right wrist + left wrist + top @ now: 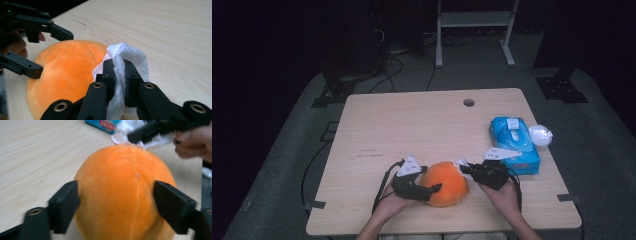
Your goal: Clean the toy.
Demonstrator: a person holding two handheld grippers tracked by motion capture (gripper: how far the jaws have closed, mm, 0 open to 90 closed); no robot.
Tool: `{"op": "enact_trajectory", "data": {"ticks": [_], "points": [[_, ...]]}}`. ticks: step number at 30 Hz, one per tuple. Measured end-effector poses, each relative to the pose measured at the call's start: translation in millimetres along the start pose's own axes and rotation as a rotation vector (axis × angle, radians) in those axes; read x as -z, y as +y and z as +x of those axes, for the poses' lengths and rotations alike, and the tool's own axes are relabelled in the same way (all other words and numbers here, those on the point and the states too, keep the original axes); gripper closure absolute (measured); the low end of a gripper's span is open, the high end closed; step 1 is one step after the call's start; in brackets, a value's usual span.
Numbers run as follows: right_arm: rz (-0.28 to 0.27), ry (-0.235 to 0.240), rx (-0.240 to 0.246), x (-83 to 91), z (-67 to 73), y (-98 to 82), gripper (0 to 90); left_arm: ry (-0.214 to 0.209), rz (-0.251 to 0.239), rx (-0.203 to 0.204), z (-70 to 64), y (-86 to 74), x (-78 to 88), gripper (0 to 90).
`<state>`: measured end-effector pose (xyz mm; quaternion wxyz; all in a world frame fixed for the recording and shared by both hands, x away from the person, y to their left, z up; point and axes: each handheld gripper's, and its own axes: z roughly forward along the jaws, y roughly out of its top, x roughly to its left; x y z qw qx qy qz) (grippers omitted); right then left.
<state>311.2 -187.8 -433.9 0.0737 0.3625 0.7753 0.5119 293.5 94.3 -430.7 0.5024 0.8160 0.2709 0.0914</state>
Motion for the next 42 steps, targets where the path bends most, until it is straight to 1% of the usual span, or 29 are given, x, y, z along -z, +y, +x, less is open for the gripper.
{"op": "enact_trajectory", "data": {"ticks": [1,2,3,4,5,10,12,14,15,16,18,20,22,23,24,26,27,28,29,30,31,32,33,35,36,37,39,40,42], "points": [[-0.007,0.009,0.013,-0.6,3.8,1.8,81.0,-0.003,-0.006,-0.006,-1.9,1.9,-0.5,13.7],[-0.015,0.016,0.031,-0.6,7.9,4.1,80.9,-0.002,0.004,-0.014,-3.2,3.0,-1.4,13.8],[-0.022,0.024,0.038,-0.5,11.0,6.0,80.9,0.0,0.012,-0.026,-3.6,2.5,-2.2,15.3],[-0.025,0.027,0.039,-0.8,12.8,6.7,80.9,0.002,0.02,-0.035,-2.9,0.9,-2.4,19.5],[-0.02,0.027,0.048,-1.2,12.4,6.1,80.9,0.001,0.029,-0.032,-1.1,-0.7,-2.1,22.2],[0.013,0.032,-0.022,-5.0,-1.9,-4.4,81.0,0.004,0.038,0.004,8.4,-6.3,0.2,25.1],[0.005,0.052,-0.049,-3.9,-3.2,-4.4,81.0,0.001,0.037,0.009,9.9,-7.8,0.0,25.2],[-0.021,0.073,-0.044,0.4,0.3,0.8,81.0,0.002,0.037,0.01,9.6,-8.2,-0.6,25.2],[-0.043,0.105,-0.04,2.6,2.4,3.4,81.0,0.002,0.036,0.011,9.2,-8.4,-1.0,25.2],[-0.054,0.121,-0.034,3.9,5.0,5.4,81.0,0.001,0.036,0.007,8.7,-8.4,-1.4,25.2],[-0.031,0.098,0.0,2.2,8.0,5.3,81.0,-0.002,0.041,-0.002,7.5,-8.0,-1.4,25.3],[-0.011,0.088,-0.023,-2.7,1.3,-0.8,81.0,-0.004,0.038,-0.002,5.0,-7.8,-2.5,25.3],[0.011,0.061,-0.045,-4.6,-5.8,-3.3,80.9,-0.007,0.041,-0.027,0.2,-6.6,-4.0,25.5],[0.002,0.066,-0.056,-4.0,-7.4,-2.9,80.9,-0.006,0.044,-0.046,-2.4,-5.9,-4.5,25.6],[-0.009,0.068,-0.053,-2.5,-6.3,-1.3,80.9,-0.009,0.047,-0.065,-5.2,-5.3,-5.1,25.7],[-0.037,0.091,-0.024,-0.4,0.5,3.8,80.8,-0.016,0.059,-0.111,-11.7,-3.9,-5.7,26.3],[-0.042,0.093,0.0,0.0,4.4,6.2,80.8,-0.018,0.061,-0.127,-15.1,-3.1,-6.0,26.3],[-0.035,0.087,0.019,-0.2,7.5,7.8,80.8,-0.02,0.061,-0.133,-17.2,-2.1,-6.1,25.9],[-0.021,0.081,0.032,-1.0,8.2,7.7,80.9,-0.033,0.056,-0.124,-17.1,-0.9,-5.6,23.6],[-0.014,0.085,0.031,-2.0,7.4,6.0,80.9,-0.046,0.048,-0.104,-15.0,0.1,-4.4,20.1],[-0.007,0.087,0.028,-2.7,5.6,3.8,80.9,-0.046,0.042,-0.084,-11.4,1.0,-3.2,17.1],[0.0,0.087,0.029,-3.0,4.6,2.3,80.9,-0.024,0.048,-0.053,-7.5,1.3,-3.8,11.3],[0.004,0.084,0.036,-3.0,4.4,1.3,80.9,-0.022,0.064,-0.013,-3.1,0.5,-5.1,6.3],[0.004,0.087,0.039,-2.9,4.9,0.8,80.8,-0.061,0.094,0.053,2.5,-4.3,-10.2,5.1],[0.002,0.091,0.037,-3.1,5.1,1.2,80.8,-0.061,0.106,0.054,1.7,-6.1,-12.5,7.5],[-0.003,0.092,0.034,-3.5,5.6,2.0,80.8,-0.047,0.096,0.025,-1.1,-6.0,-12.4,13.7],[-0.012,0.088,0.034,-3.5,6.3,4.0,80.7,0.011,0.07,-0.048,-7.8,-0.7,-8.2,26.1],[-0.026,0.084,0.029,-2.2,7.0,5.4,80.7,0.048,0.04,-0.084,-11.0,1.5,-6.4,30.0],[-0.062,0.093,0.04,1.5,11.6,10.2,80.7,0.122,0.02,-0.175,-18.0,4.9,-5.9,31.9]]}}
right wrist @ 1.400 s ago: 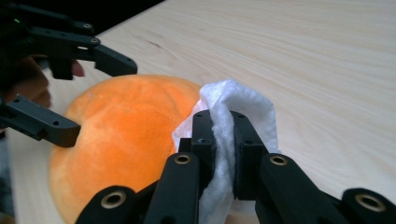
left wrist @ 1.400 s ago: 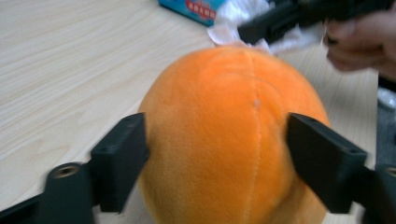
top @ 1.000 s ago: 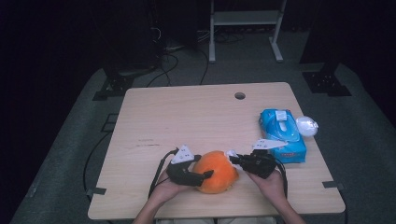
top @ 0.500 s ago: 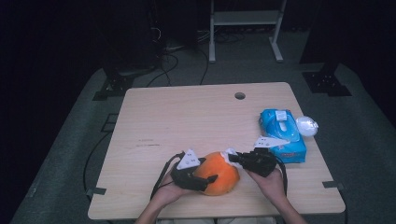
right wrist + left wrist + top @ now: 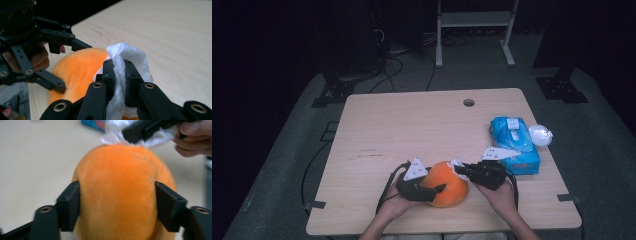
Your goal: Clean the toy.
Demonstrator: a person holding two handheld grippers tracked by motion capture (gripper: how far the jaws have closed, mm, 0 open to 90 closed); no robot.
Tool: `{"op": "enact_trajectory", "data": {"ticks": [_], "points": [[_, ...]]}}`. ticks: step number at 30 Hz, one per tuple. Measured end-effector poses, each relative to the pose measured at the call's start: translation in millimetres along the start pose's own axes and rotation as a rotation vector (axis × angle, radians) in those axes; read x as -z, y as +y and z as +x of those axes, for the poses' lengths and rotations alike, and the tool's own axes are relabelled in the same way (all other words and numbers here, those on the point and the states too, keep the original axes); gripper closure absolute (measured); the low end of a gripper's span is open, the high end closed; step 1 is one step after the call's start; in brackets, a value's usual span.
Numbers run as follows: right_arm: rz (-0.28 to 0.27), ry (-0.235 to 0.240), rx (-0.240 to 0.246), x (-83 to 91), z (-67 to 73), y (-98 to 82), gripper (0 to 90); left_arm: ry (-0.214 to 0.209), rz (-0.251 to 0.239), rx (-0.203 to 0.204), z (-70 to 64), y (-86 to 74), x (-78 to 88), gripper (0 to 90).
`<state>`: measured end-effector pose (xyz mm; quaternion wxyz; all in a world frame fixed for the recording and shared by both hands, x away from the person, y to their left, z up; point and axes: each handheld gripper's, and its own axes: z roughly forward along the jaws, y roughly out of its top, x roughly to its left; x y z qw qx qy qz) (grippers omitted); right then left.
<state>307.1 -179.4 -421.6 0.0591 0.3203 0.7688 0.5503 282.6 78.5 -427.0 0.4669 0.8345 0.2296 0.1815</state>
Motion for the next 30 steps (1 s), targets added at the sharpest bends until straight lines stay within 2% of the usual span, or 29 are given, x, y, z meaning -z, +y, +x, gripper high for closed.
{"op": "enact_trajectory", "data": {"ticks": [2,3,4,5,7,9,10,12,14,16,18,19,20,21,23,25,26,28,30], "points": [[-0.012,0.021,0.042,-0.4,10.4,4.8,80.7,-0.006,0.005,-0.033,-4.0,1.7,-1.4,31.1],[0.004,0.008,0.081,-2.7,16.1,5.5,80.7,-0.005,0.01,-0.047,-5.7,1.1,-1.6,30.0],[0.017,-0.005,0.108,-4.9,18.7,4.8,80.8,-0.018,0.011,-0.05,-5.3,-0.4,-1.1,28.2],[0.023,0.0,0.102,-5.6,16.7,3.0,80.8,-0.038,0.004,-0.035,-2.7,-2.0,0.2,25.6],[0.026,-0.002,0.068,-4.6,8.3,-0.5,80.9,-0.067,-0.012,0.058,6.1,-4.2,1.3,17.6],[0.038,-0.037,0.067,-3.4,3.4,-3.2,80.9,-0.085,0.005,0.189,15.2,-5.2,-1.3,8.6],[0.036,-0.042,0.059,-3.4,2.6,-4.7,80.9,-0.09,0.018,0.22,16.8,-5.9,-2.8,9.6],[0.031,-0.033,0.054,-5.0,6.2,-5.2,80.7,-0.054,0.025,0.137,9.1,-5.7,-3.8,19.5],[0.025,-0.017,0.095,-6.5,18.0,-1.1,80.7,-0.034,0.024,0.073,1.5,-2.5,-2.6,25.0],[0.013,-0.002,0.139,-7.1,28.1,4.0,80.7,-0.029,0.024,0.015,-3.7,0.0,-1.0,26.6],[0.015,-0.012,0.157,-5.8,28.2,6.2,80.8,-0.042,0.015,0.008,-4.3,0.2,0.3,26.6],[0.021,-0.017,0.141,-4.6,24.5,5.2,80.9,-0.057,0.013,0.014,-2.4,-0.3,0.9,26.0],[0.029,-0.024,0.132,-3.8,20.0,3.0,80.9,-0.071,0.009,0.043,0.8,-0.9,0.9,23.0],[0.04,-0.032,0.127,-3.6,16.4,0.8,81.0,-0.084,0.01,0.09,4.9,-1.2,0.6,18.3],[0.046,-0.044,0.112,-3.9,13.2,-1.9,81.0,-0.073,0.027,0.159,12.2,-3.0,-1.1,8.1],[0.049,-0.045,0.113,-4.7,14.2,-1.2,81.0,-0.105,0.048,0.226,17.6,-7.2,-3.6,7.2],[0.044,-0.045,0.12,-5.3,15.4,-0.5,80.9,-0.117,0.052,0.226,17.8,-8.3,-4.2,12.8],[0.032,-0.033,0.121,-6.7,23.0,1.1,80.7,-0.073,0.043,0.13,11.6,-4.1,-2.0,22.6],[0.008,0.005,0.152,-6.5,33.9,4.9,80.7,-0.041,0.031,0.04,3.5,1.8,1.1,28.3]]}}
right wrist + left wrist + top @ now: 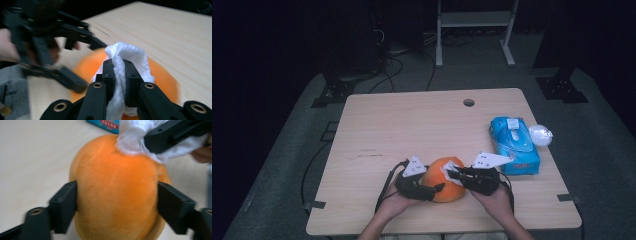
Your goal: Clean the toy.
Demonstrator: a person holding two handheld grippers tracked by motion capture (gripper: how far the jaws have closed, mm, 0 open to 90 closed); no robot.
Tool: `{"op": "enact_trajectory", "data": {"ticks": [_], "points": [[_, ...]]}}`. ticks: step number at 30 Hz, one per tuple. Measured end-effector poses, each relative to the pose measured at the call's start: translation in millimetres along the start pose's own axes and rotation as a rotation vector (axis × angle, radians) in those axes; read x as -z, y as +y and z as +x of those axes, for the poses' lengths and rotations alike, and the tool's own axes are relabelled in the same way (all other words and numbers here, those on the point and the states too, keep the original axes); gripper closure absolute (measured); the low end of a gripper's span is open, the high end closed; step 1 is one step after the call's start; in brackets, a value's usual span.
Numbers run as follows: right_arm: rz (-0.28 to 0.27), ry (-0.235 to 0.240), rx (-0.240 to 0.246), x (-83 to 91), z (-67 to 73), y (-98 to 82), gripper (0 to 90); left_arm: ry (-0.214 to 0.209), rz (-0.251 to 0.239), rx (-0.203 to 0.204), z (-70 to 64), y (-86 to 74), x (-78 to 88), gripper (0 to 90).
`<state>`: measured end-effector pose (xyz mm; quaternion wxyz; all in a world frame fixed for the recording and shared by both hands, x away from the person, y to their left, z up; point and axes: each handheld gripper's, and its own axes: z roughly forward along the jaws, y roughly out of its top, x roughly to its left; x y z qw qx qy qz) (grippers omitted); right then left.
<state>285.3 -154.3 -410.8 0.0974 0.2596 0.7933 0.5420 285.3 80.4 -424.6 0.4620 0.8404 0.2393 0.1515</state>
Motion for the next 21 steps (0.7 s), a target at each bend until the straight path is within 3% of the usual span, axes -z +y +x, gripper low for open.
{"op": "enact_trajectory", "data": {"ticks": [2,4,5,6,8,10,11,12,15,18,19,21], "points": [[-0.015,0.005,0.029,1.1,6.0,6.3,80.8,0.026,0.013,-0.085,-8.8,3.8,0.9,29.6],[-0.005,-0.019,0.04,2.2,3.1,6.6,80.8,0.022,0.025,-0.112,-12.6,5.0,1.4,28.9],[0.0,-0.022,0.025,2.7,-1.3,3.9,80.8,0.007,0.021,-0.104,-12.4,4.5,0.8,27.2],[0.011,-0.036,0.017,3.1,-5.5,0.6,80.9,-0.004,0.004,-0.081,-10.5,3.6,0.4,24.5],[0.022,-0.056,-0.002,4.8,-12.1,-4.7,80.9,-0.023,-0.02,0.007,-3.0,2.0,0.2,16.7],[0.027,-0.078,-0.007,6.9,-15.5,-6.5,80.9,-0.026,-0.003,0.086,5.1,-0.6,-2.2,8.8],[0.022,-0.074,-0.019,7.9,-16.7,-6.8,80.9,-0.044,-0.004,0.125,7.8,-2.9,-4.2,9.4],[0.02,-0.072,-0.022,7.8,-16.7,-6.9,80.9,-0.071,-0.002,0.14,8.3,-5.1,-6.6,12.6],[0.007,-0.068,0.0,4.8,-6.3,-2.8,80.4,-0.013,0.0,0.047,0.2,-3.3,-5.5,27.1],[-0.013,-0.046,0.075,2.6,10.4,5.9,80.2,0.02,-0.008,-0.041,-7.4,2.0,0.2,33.9],[-0.012,-0.059,0.096,3.3,11.9,8.3,80.4,0.022,-0.007,-0.053,-9.0,3.4,1.7,34.2],[-0.012,-0.076,0.085,6.6,6.0,8.7,80.5,-0.002,-0.013,-0.047,-8.2,4.8,3.2,34.0]]}}
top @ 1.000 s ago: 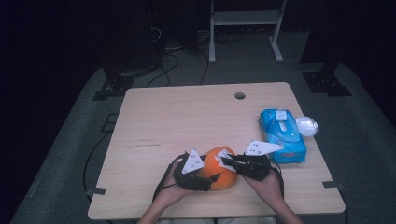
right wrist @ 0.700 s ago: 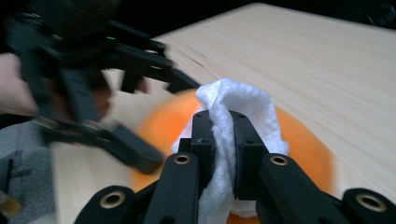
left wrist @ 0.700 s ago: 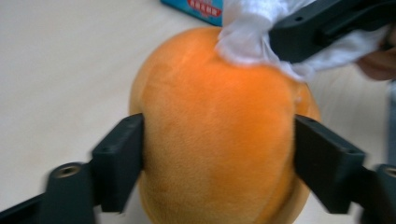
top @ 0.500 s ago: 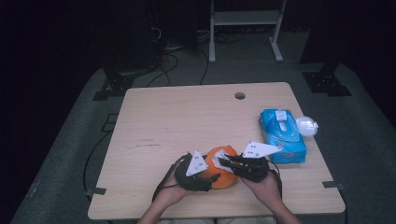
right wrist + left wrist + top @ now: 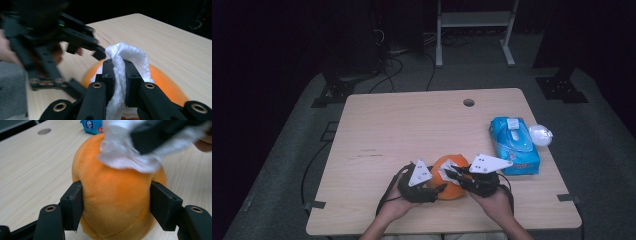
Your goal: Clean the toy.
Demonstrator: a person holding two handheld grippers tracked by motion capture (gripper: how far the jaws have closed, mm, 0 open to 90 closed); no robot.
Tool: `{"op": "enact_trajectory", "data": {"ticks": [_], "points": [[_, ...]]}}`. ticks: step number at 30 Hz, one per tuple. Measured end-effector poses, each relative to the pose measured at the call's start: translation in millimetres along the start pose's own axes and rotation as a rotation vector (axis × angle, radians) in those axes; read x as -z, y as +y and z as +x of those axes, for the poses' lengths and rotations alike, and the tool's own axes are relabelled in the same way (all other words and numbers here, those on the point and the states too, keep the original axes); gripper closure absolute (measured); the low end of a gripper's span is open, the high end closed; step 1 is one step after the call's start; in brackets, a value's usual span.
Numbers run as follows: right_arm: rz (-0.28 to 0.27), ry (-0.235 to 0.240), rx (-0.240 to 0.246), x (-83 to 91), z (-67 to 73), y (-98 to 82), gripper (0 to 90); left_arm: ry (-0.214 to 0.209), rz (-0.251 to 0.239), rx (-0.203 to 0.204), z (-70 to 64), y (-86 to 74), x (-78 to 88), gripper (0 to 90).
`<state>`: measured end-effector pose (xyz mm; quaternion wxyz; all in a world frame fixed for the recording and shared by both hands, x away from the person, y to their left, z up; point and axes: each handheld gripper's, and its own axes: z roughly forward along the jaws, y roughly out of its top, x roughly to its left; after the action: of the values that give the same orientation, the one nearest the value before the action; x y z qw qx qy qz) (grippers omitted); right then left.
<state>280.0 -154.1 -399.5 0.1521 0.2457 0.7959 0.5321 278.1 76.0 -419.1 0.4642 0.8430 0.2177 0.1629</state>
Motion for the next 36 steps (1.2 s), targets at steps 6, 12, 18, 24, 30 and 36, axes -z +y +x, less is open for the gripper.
{"op": "enact_trajectory", "data": {"ticks": [6,12,18,24,30,36], "points": [[0.03,-0.032,-0.078,5.3,-22.3,-17.0,80.7,-0.039,-0.009,0.178,15.3,-9.2,-7.5,8.1],[0.022,-0.016,-0.091,4.3,-19.6,-16.2,80.7,-0.071,-0.016,0.168,13.9,-15.7,-9.8,28.8],[0.006,-0.026,0.028,2.8,4.0,0.0,80.6,0.013,-0.017,0.016,9.2,-9.5,3.1,38.7],[0.016,-0.028,-0.06,4.1,-15.0,-10.5,80.7,-0.053,-0.051,0.183,18.0,-12.6,-3.3,18.0],[0.014,0.038,-0.009,-2.5,2.5,-2.1,80.5,-0.029,-0.049,0.182,17.0,-15.7,-0.4,31.9],[-0.001,-0.008,-0.048,4.3,-14.3,-5.6,80.4,-0.038,-0.044,0.118,12.5,-12.5,0.7,34.5]]}}
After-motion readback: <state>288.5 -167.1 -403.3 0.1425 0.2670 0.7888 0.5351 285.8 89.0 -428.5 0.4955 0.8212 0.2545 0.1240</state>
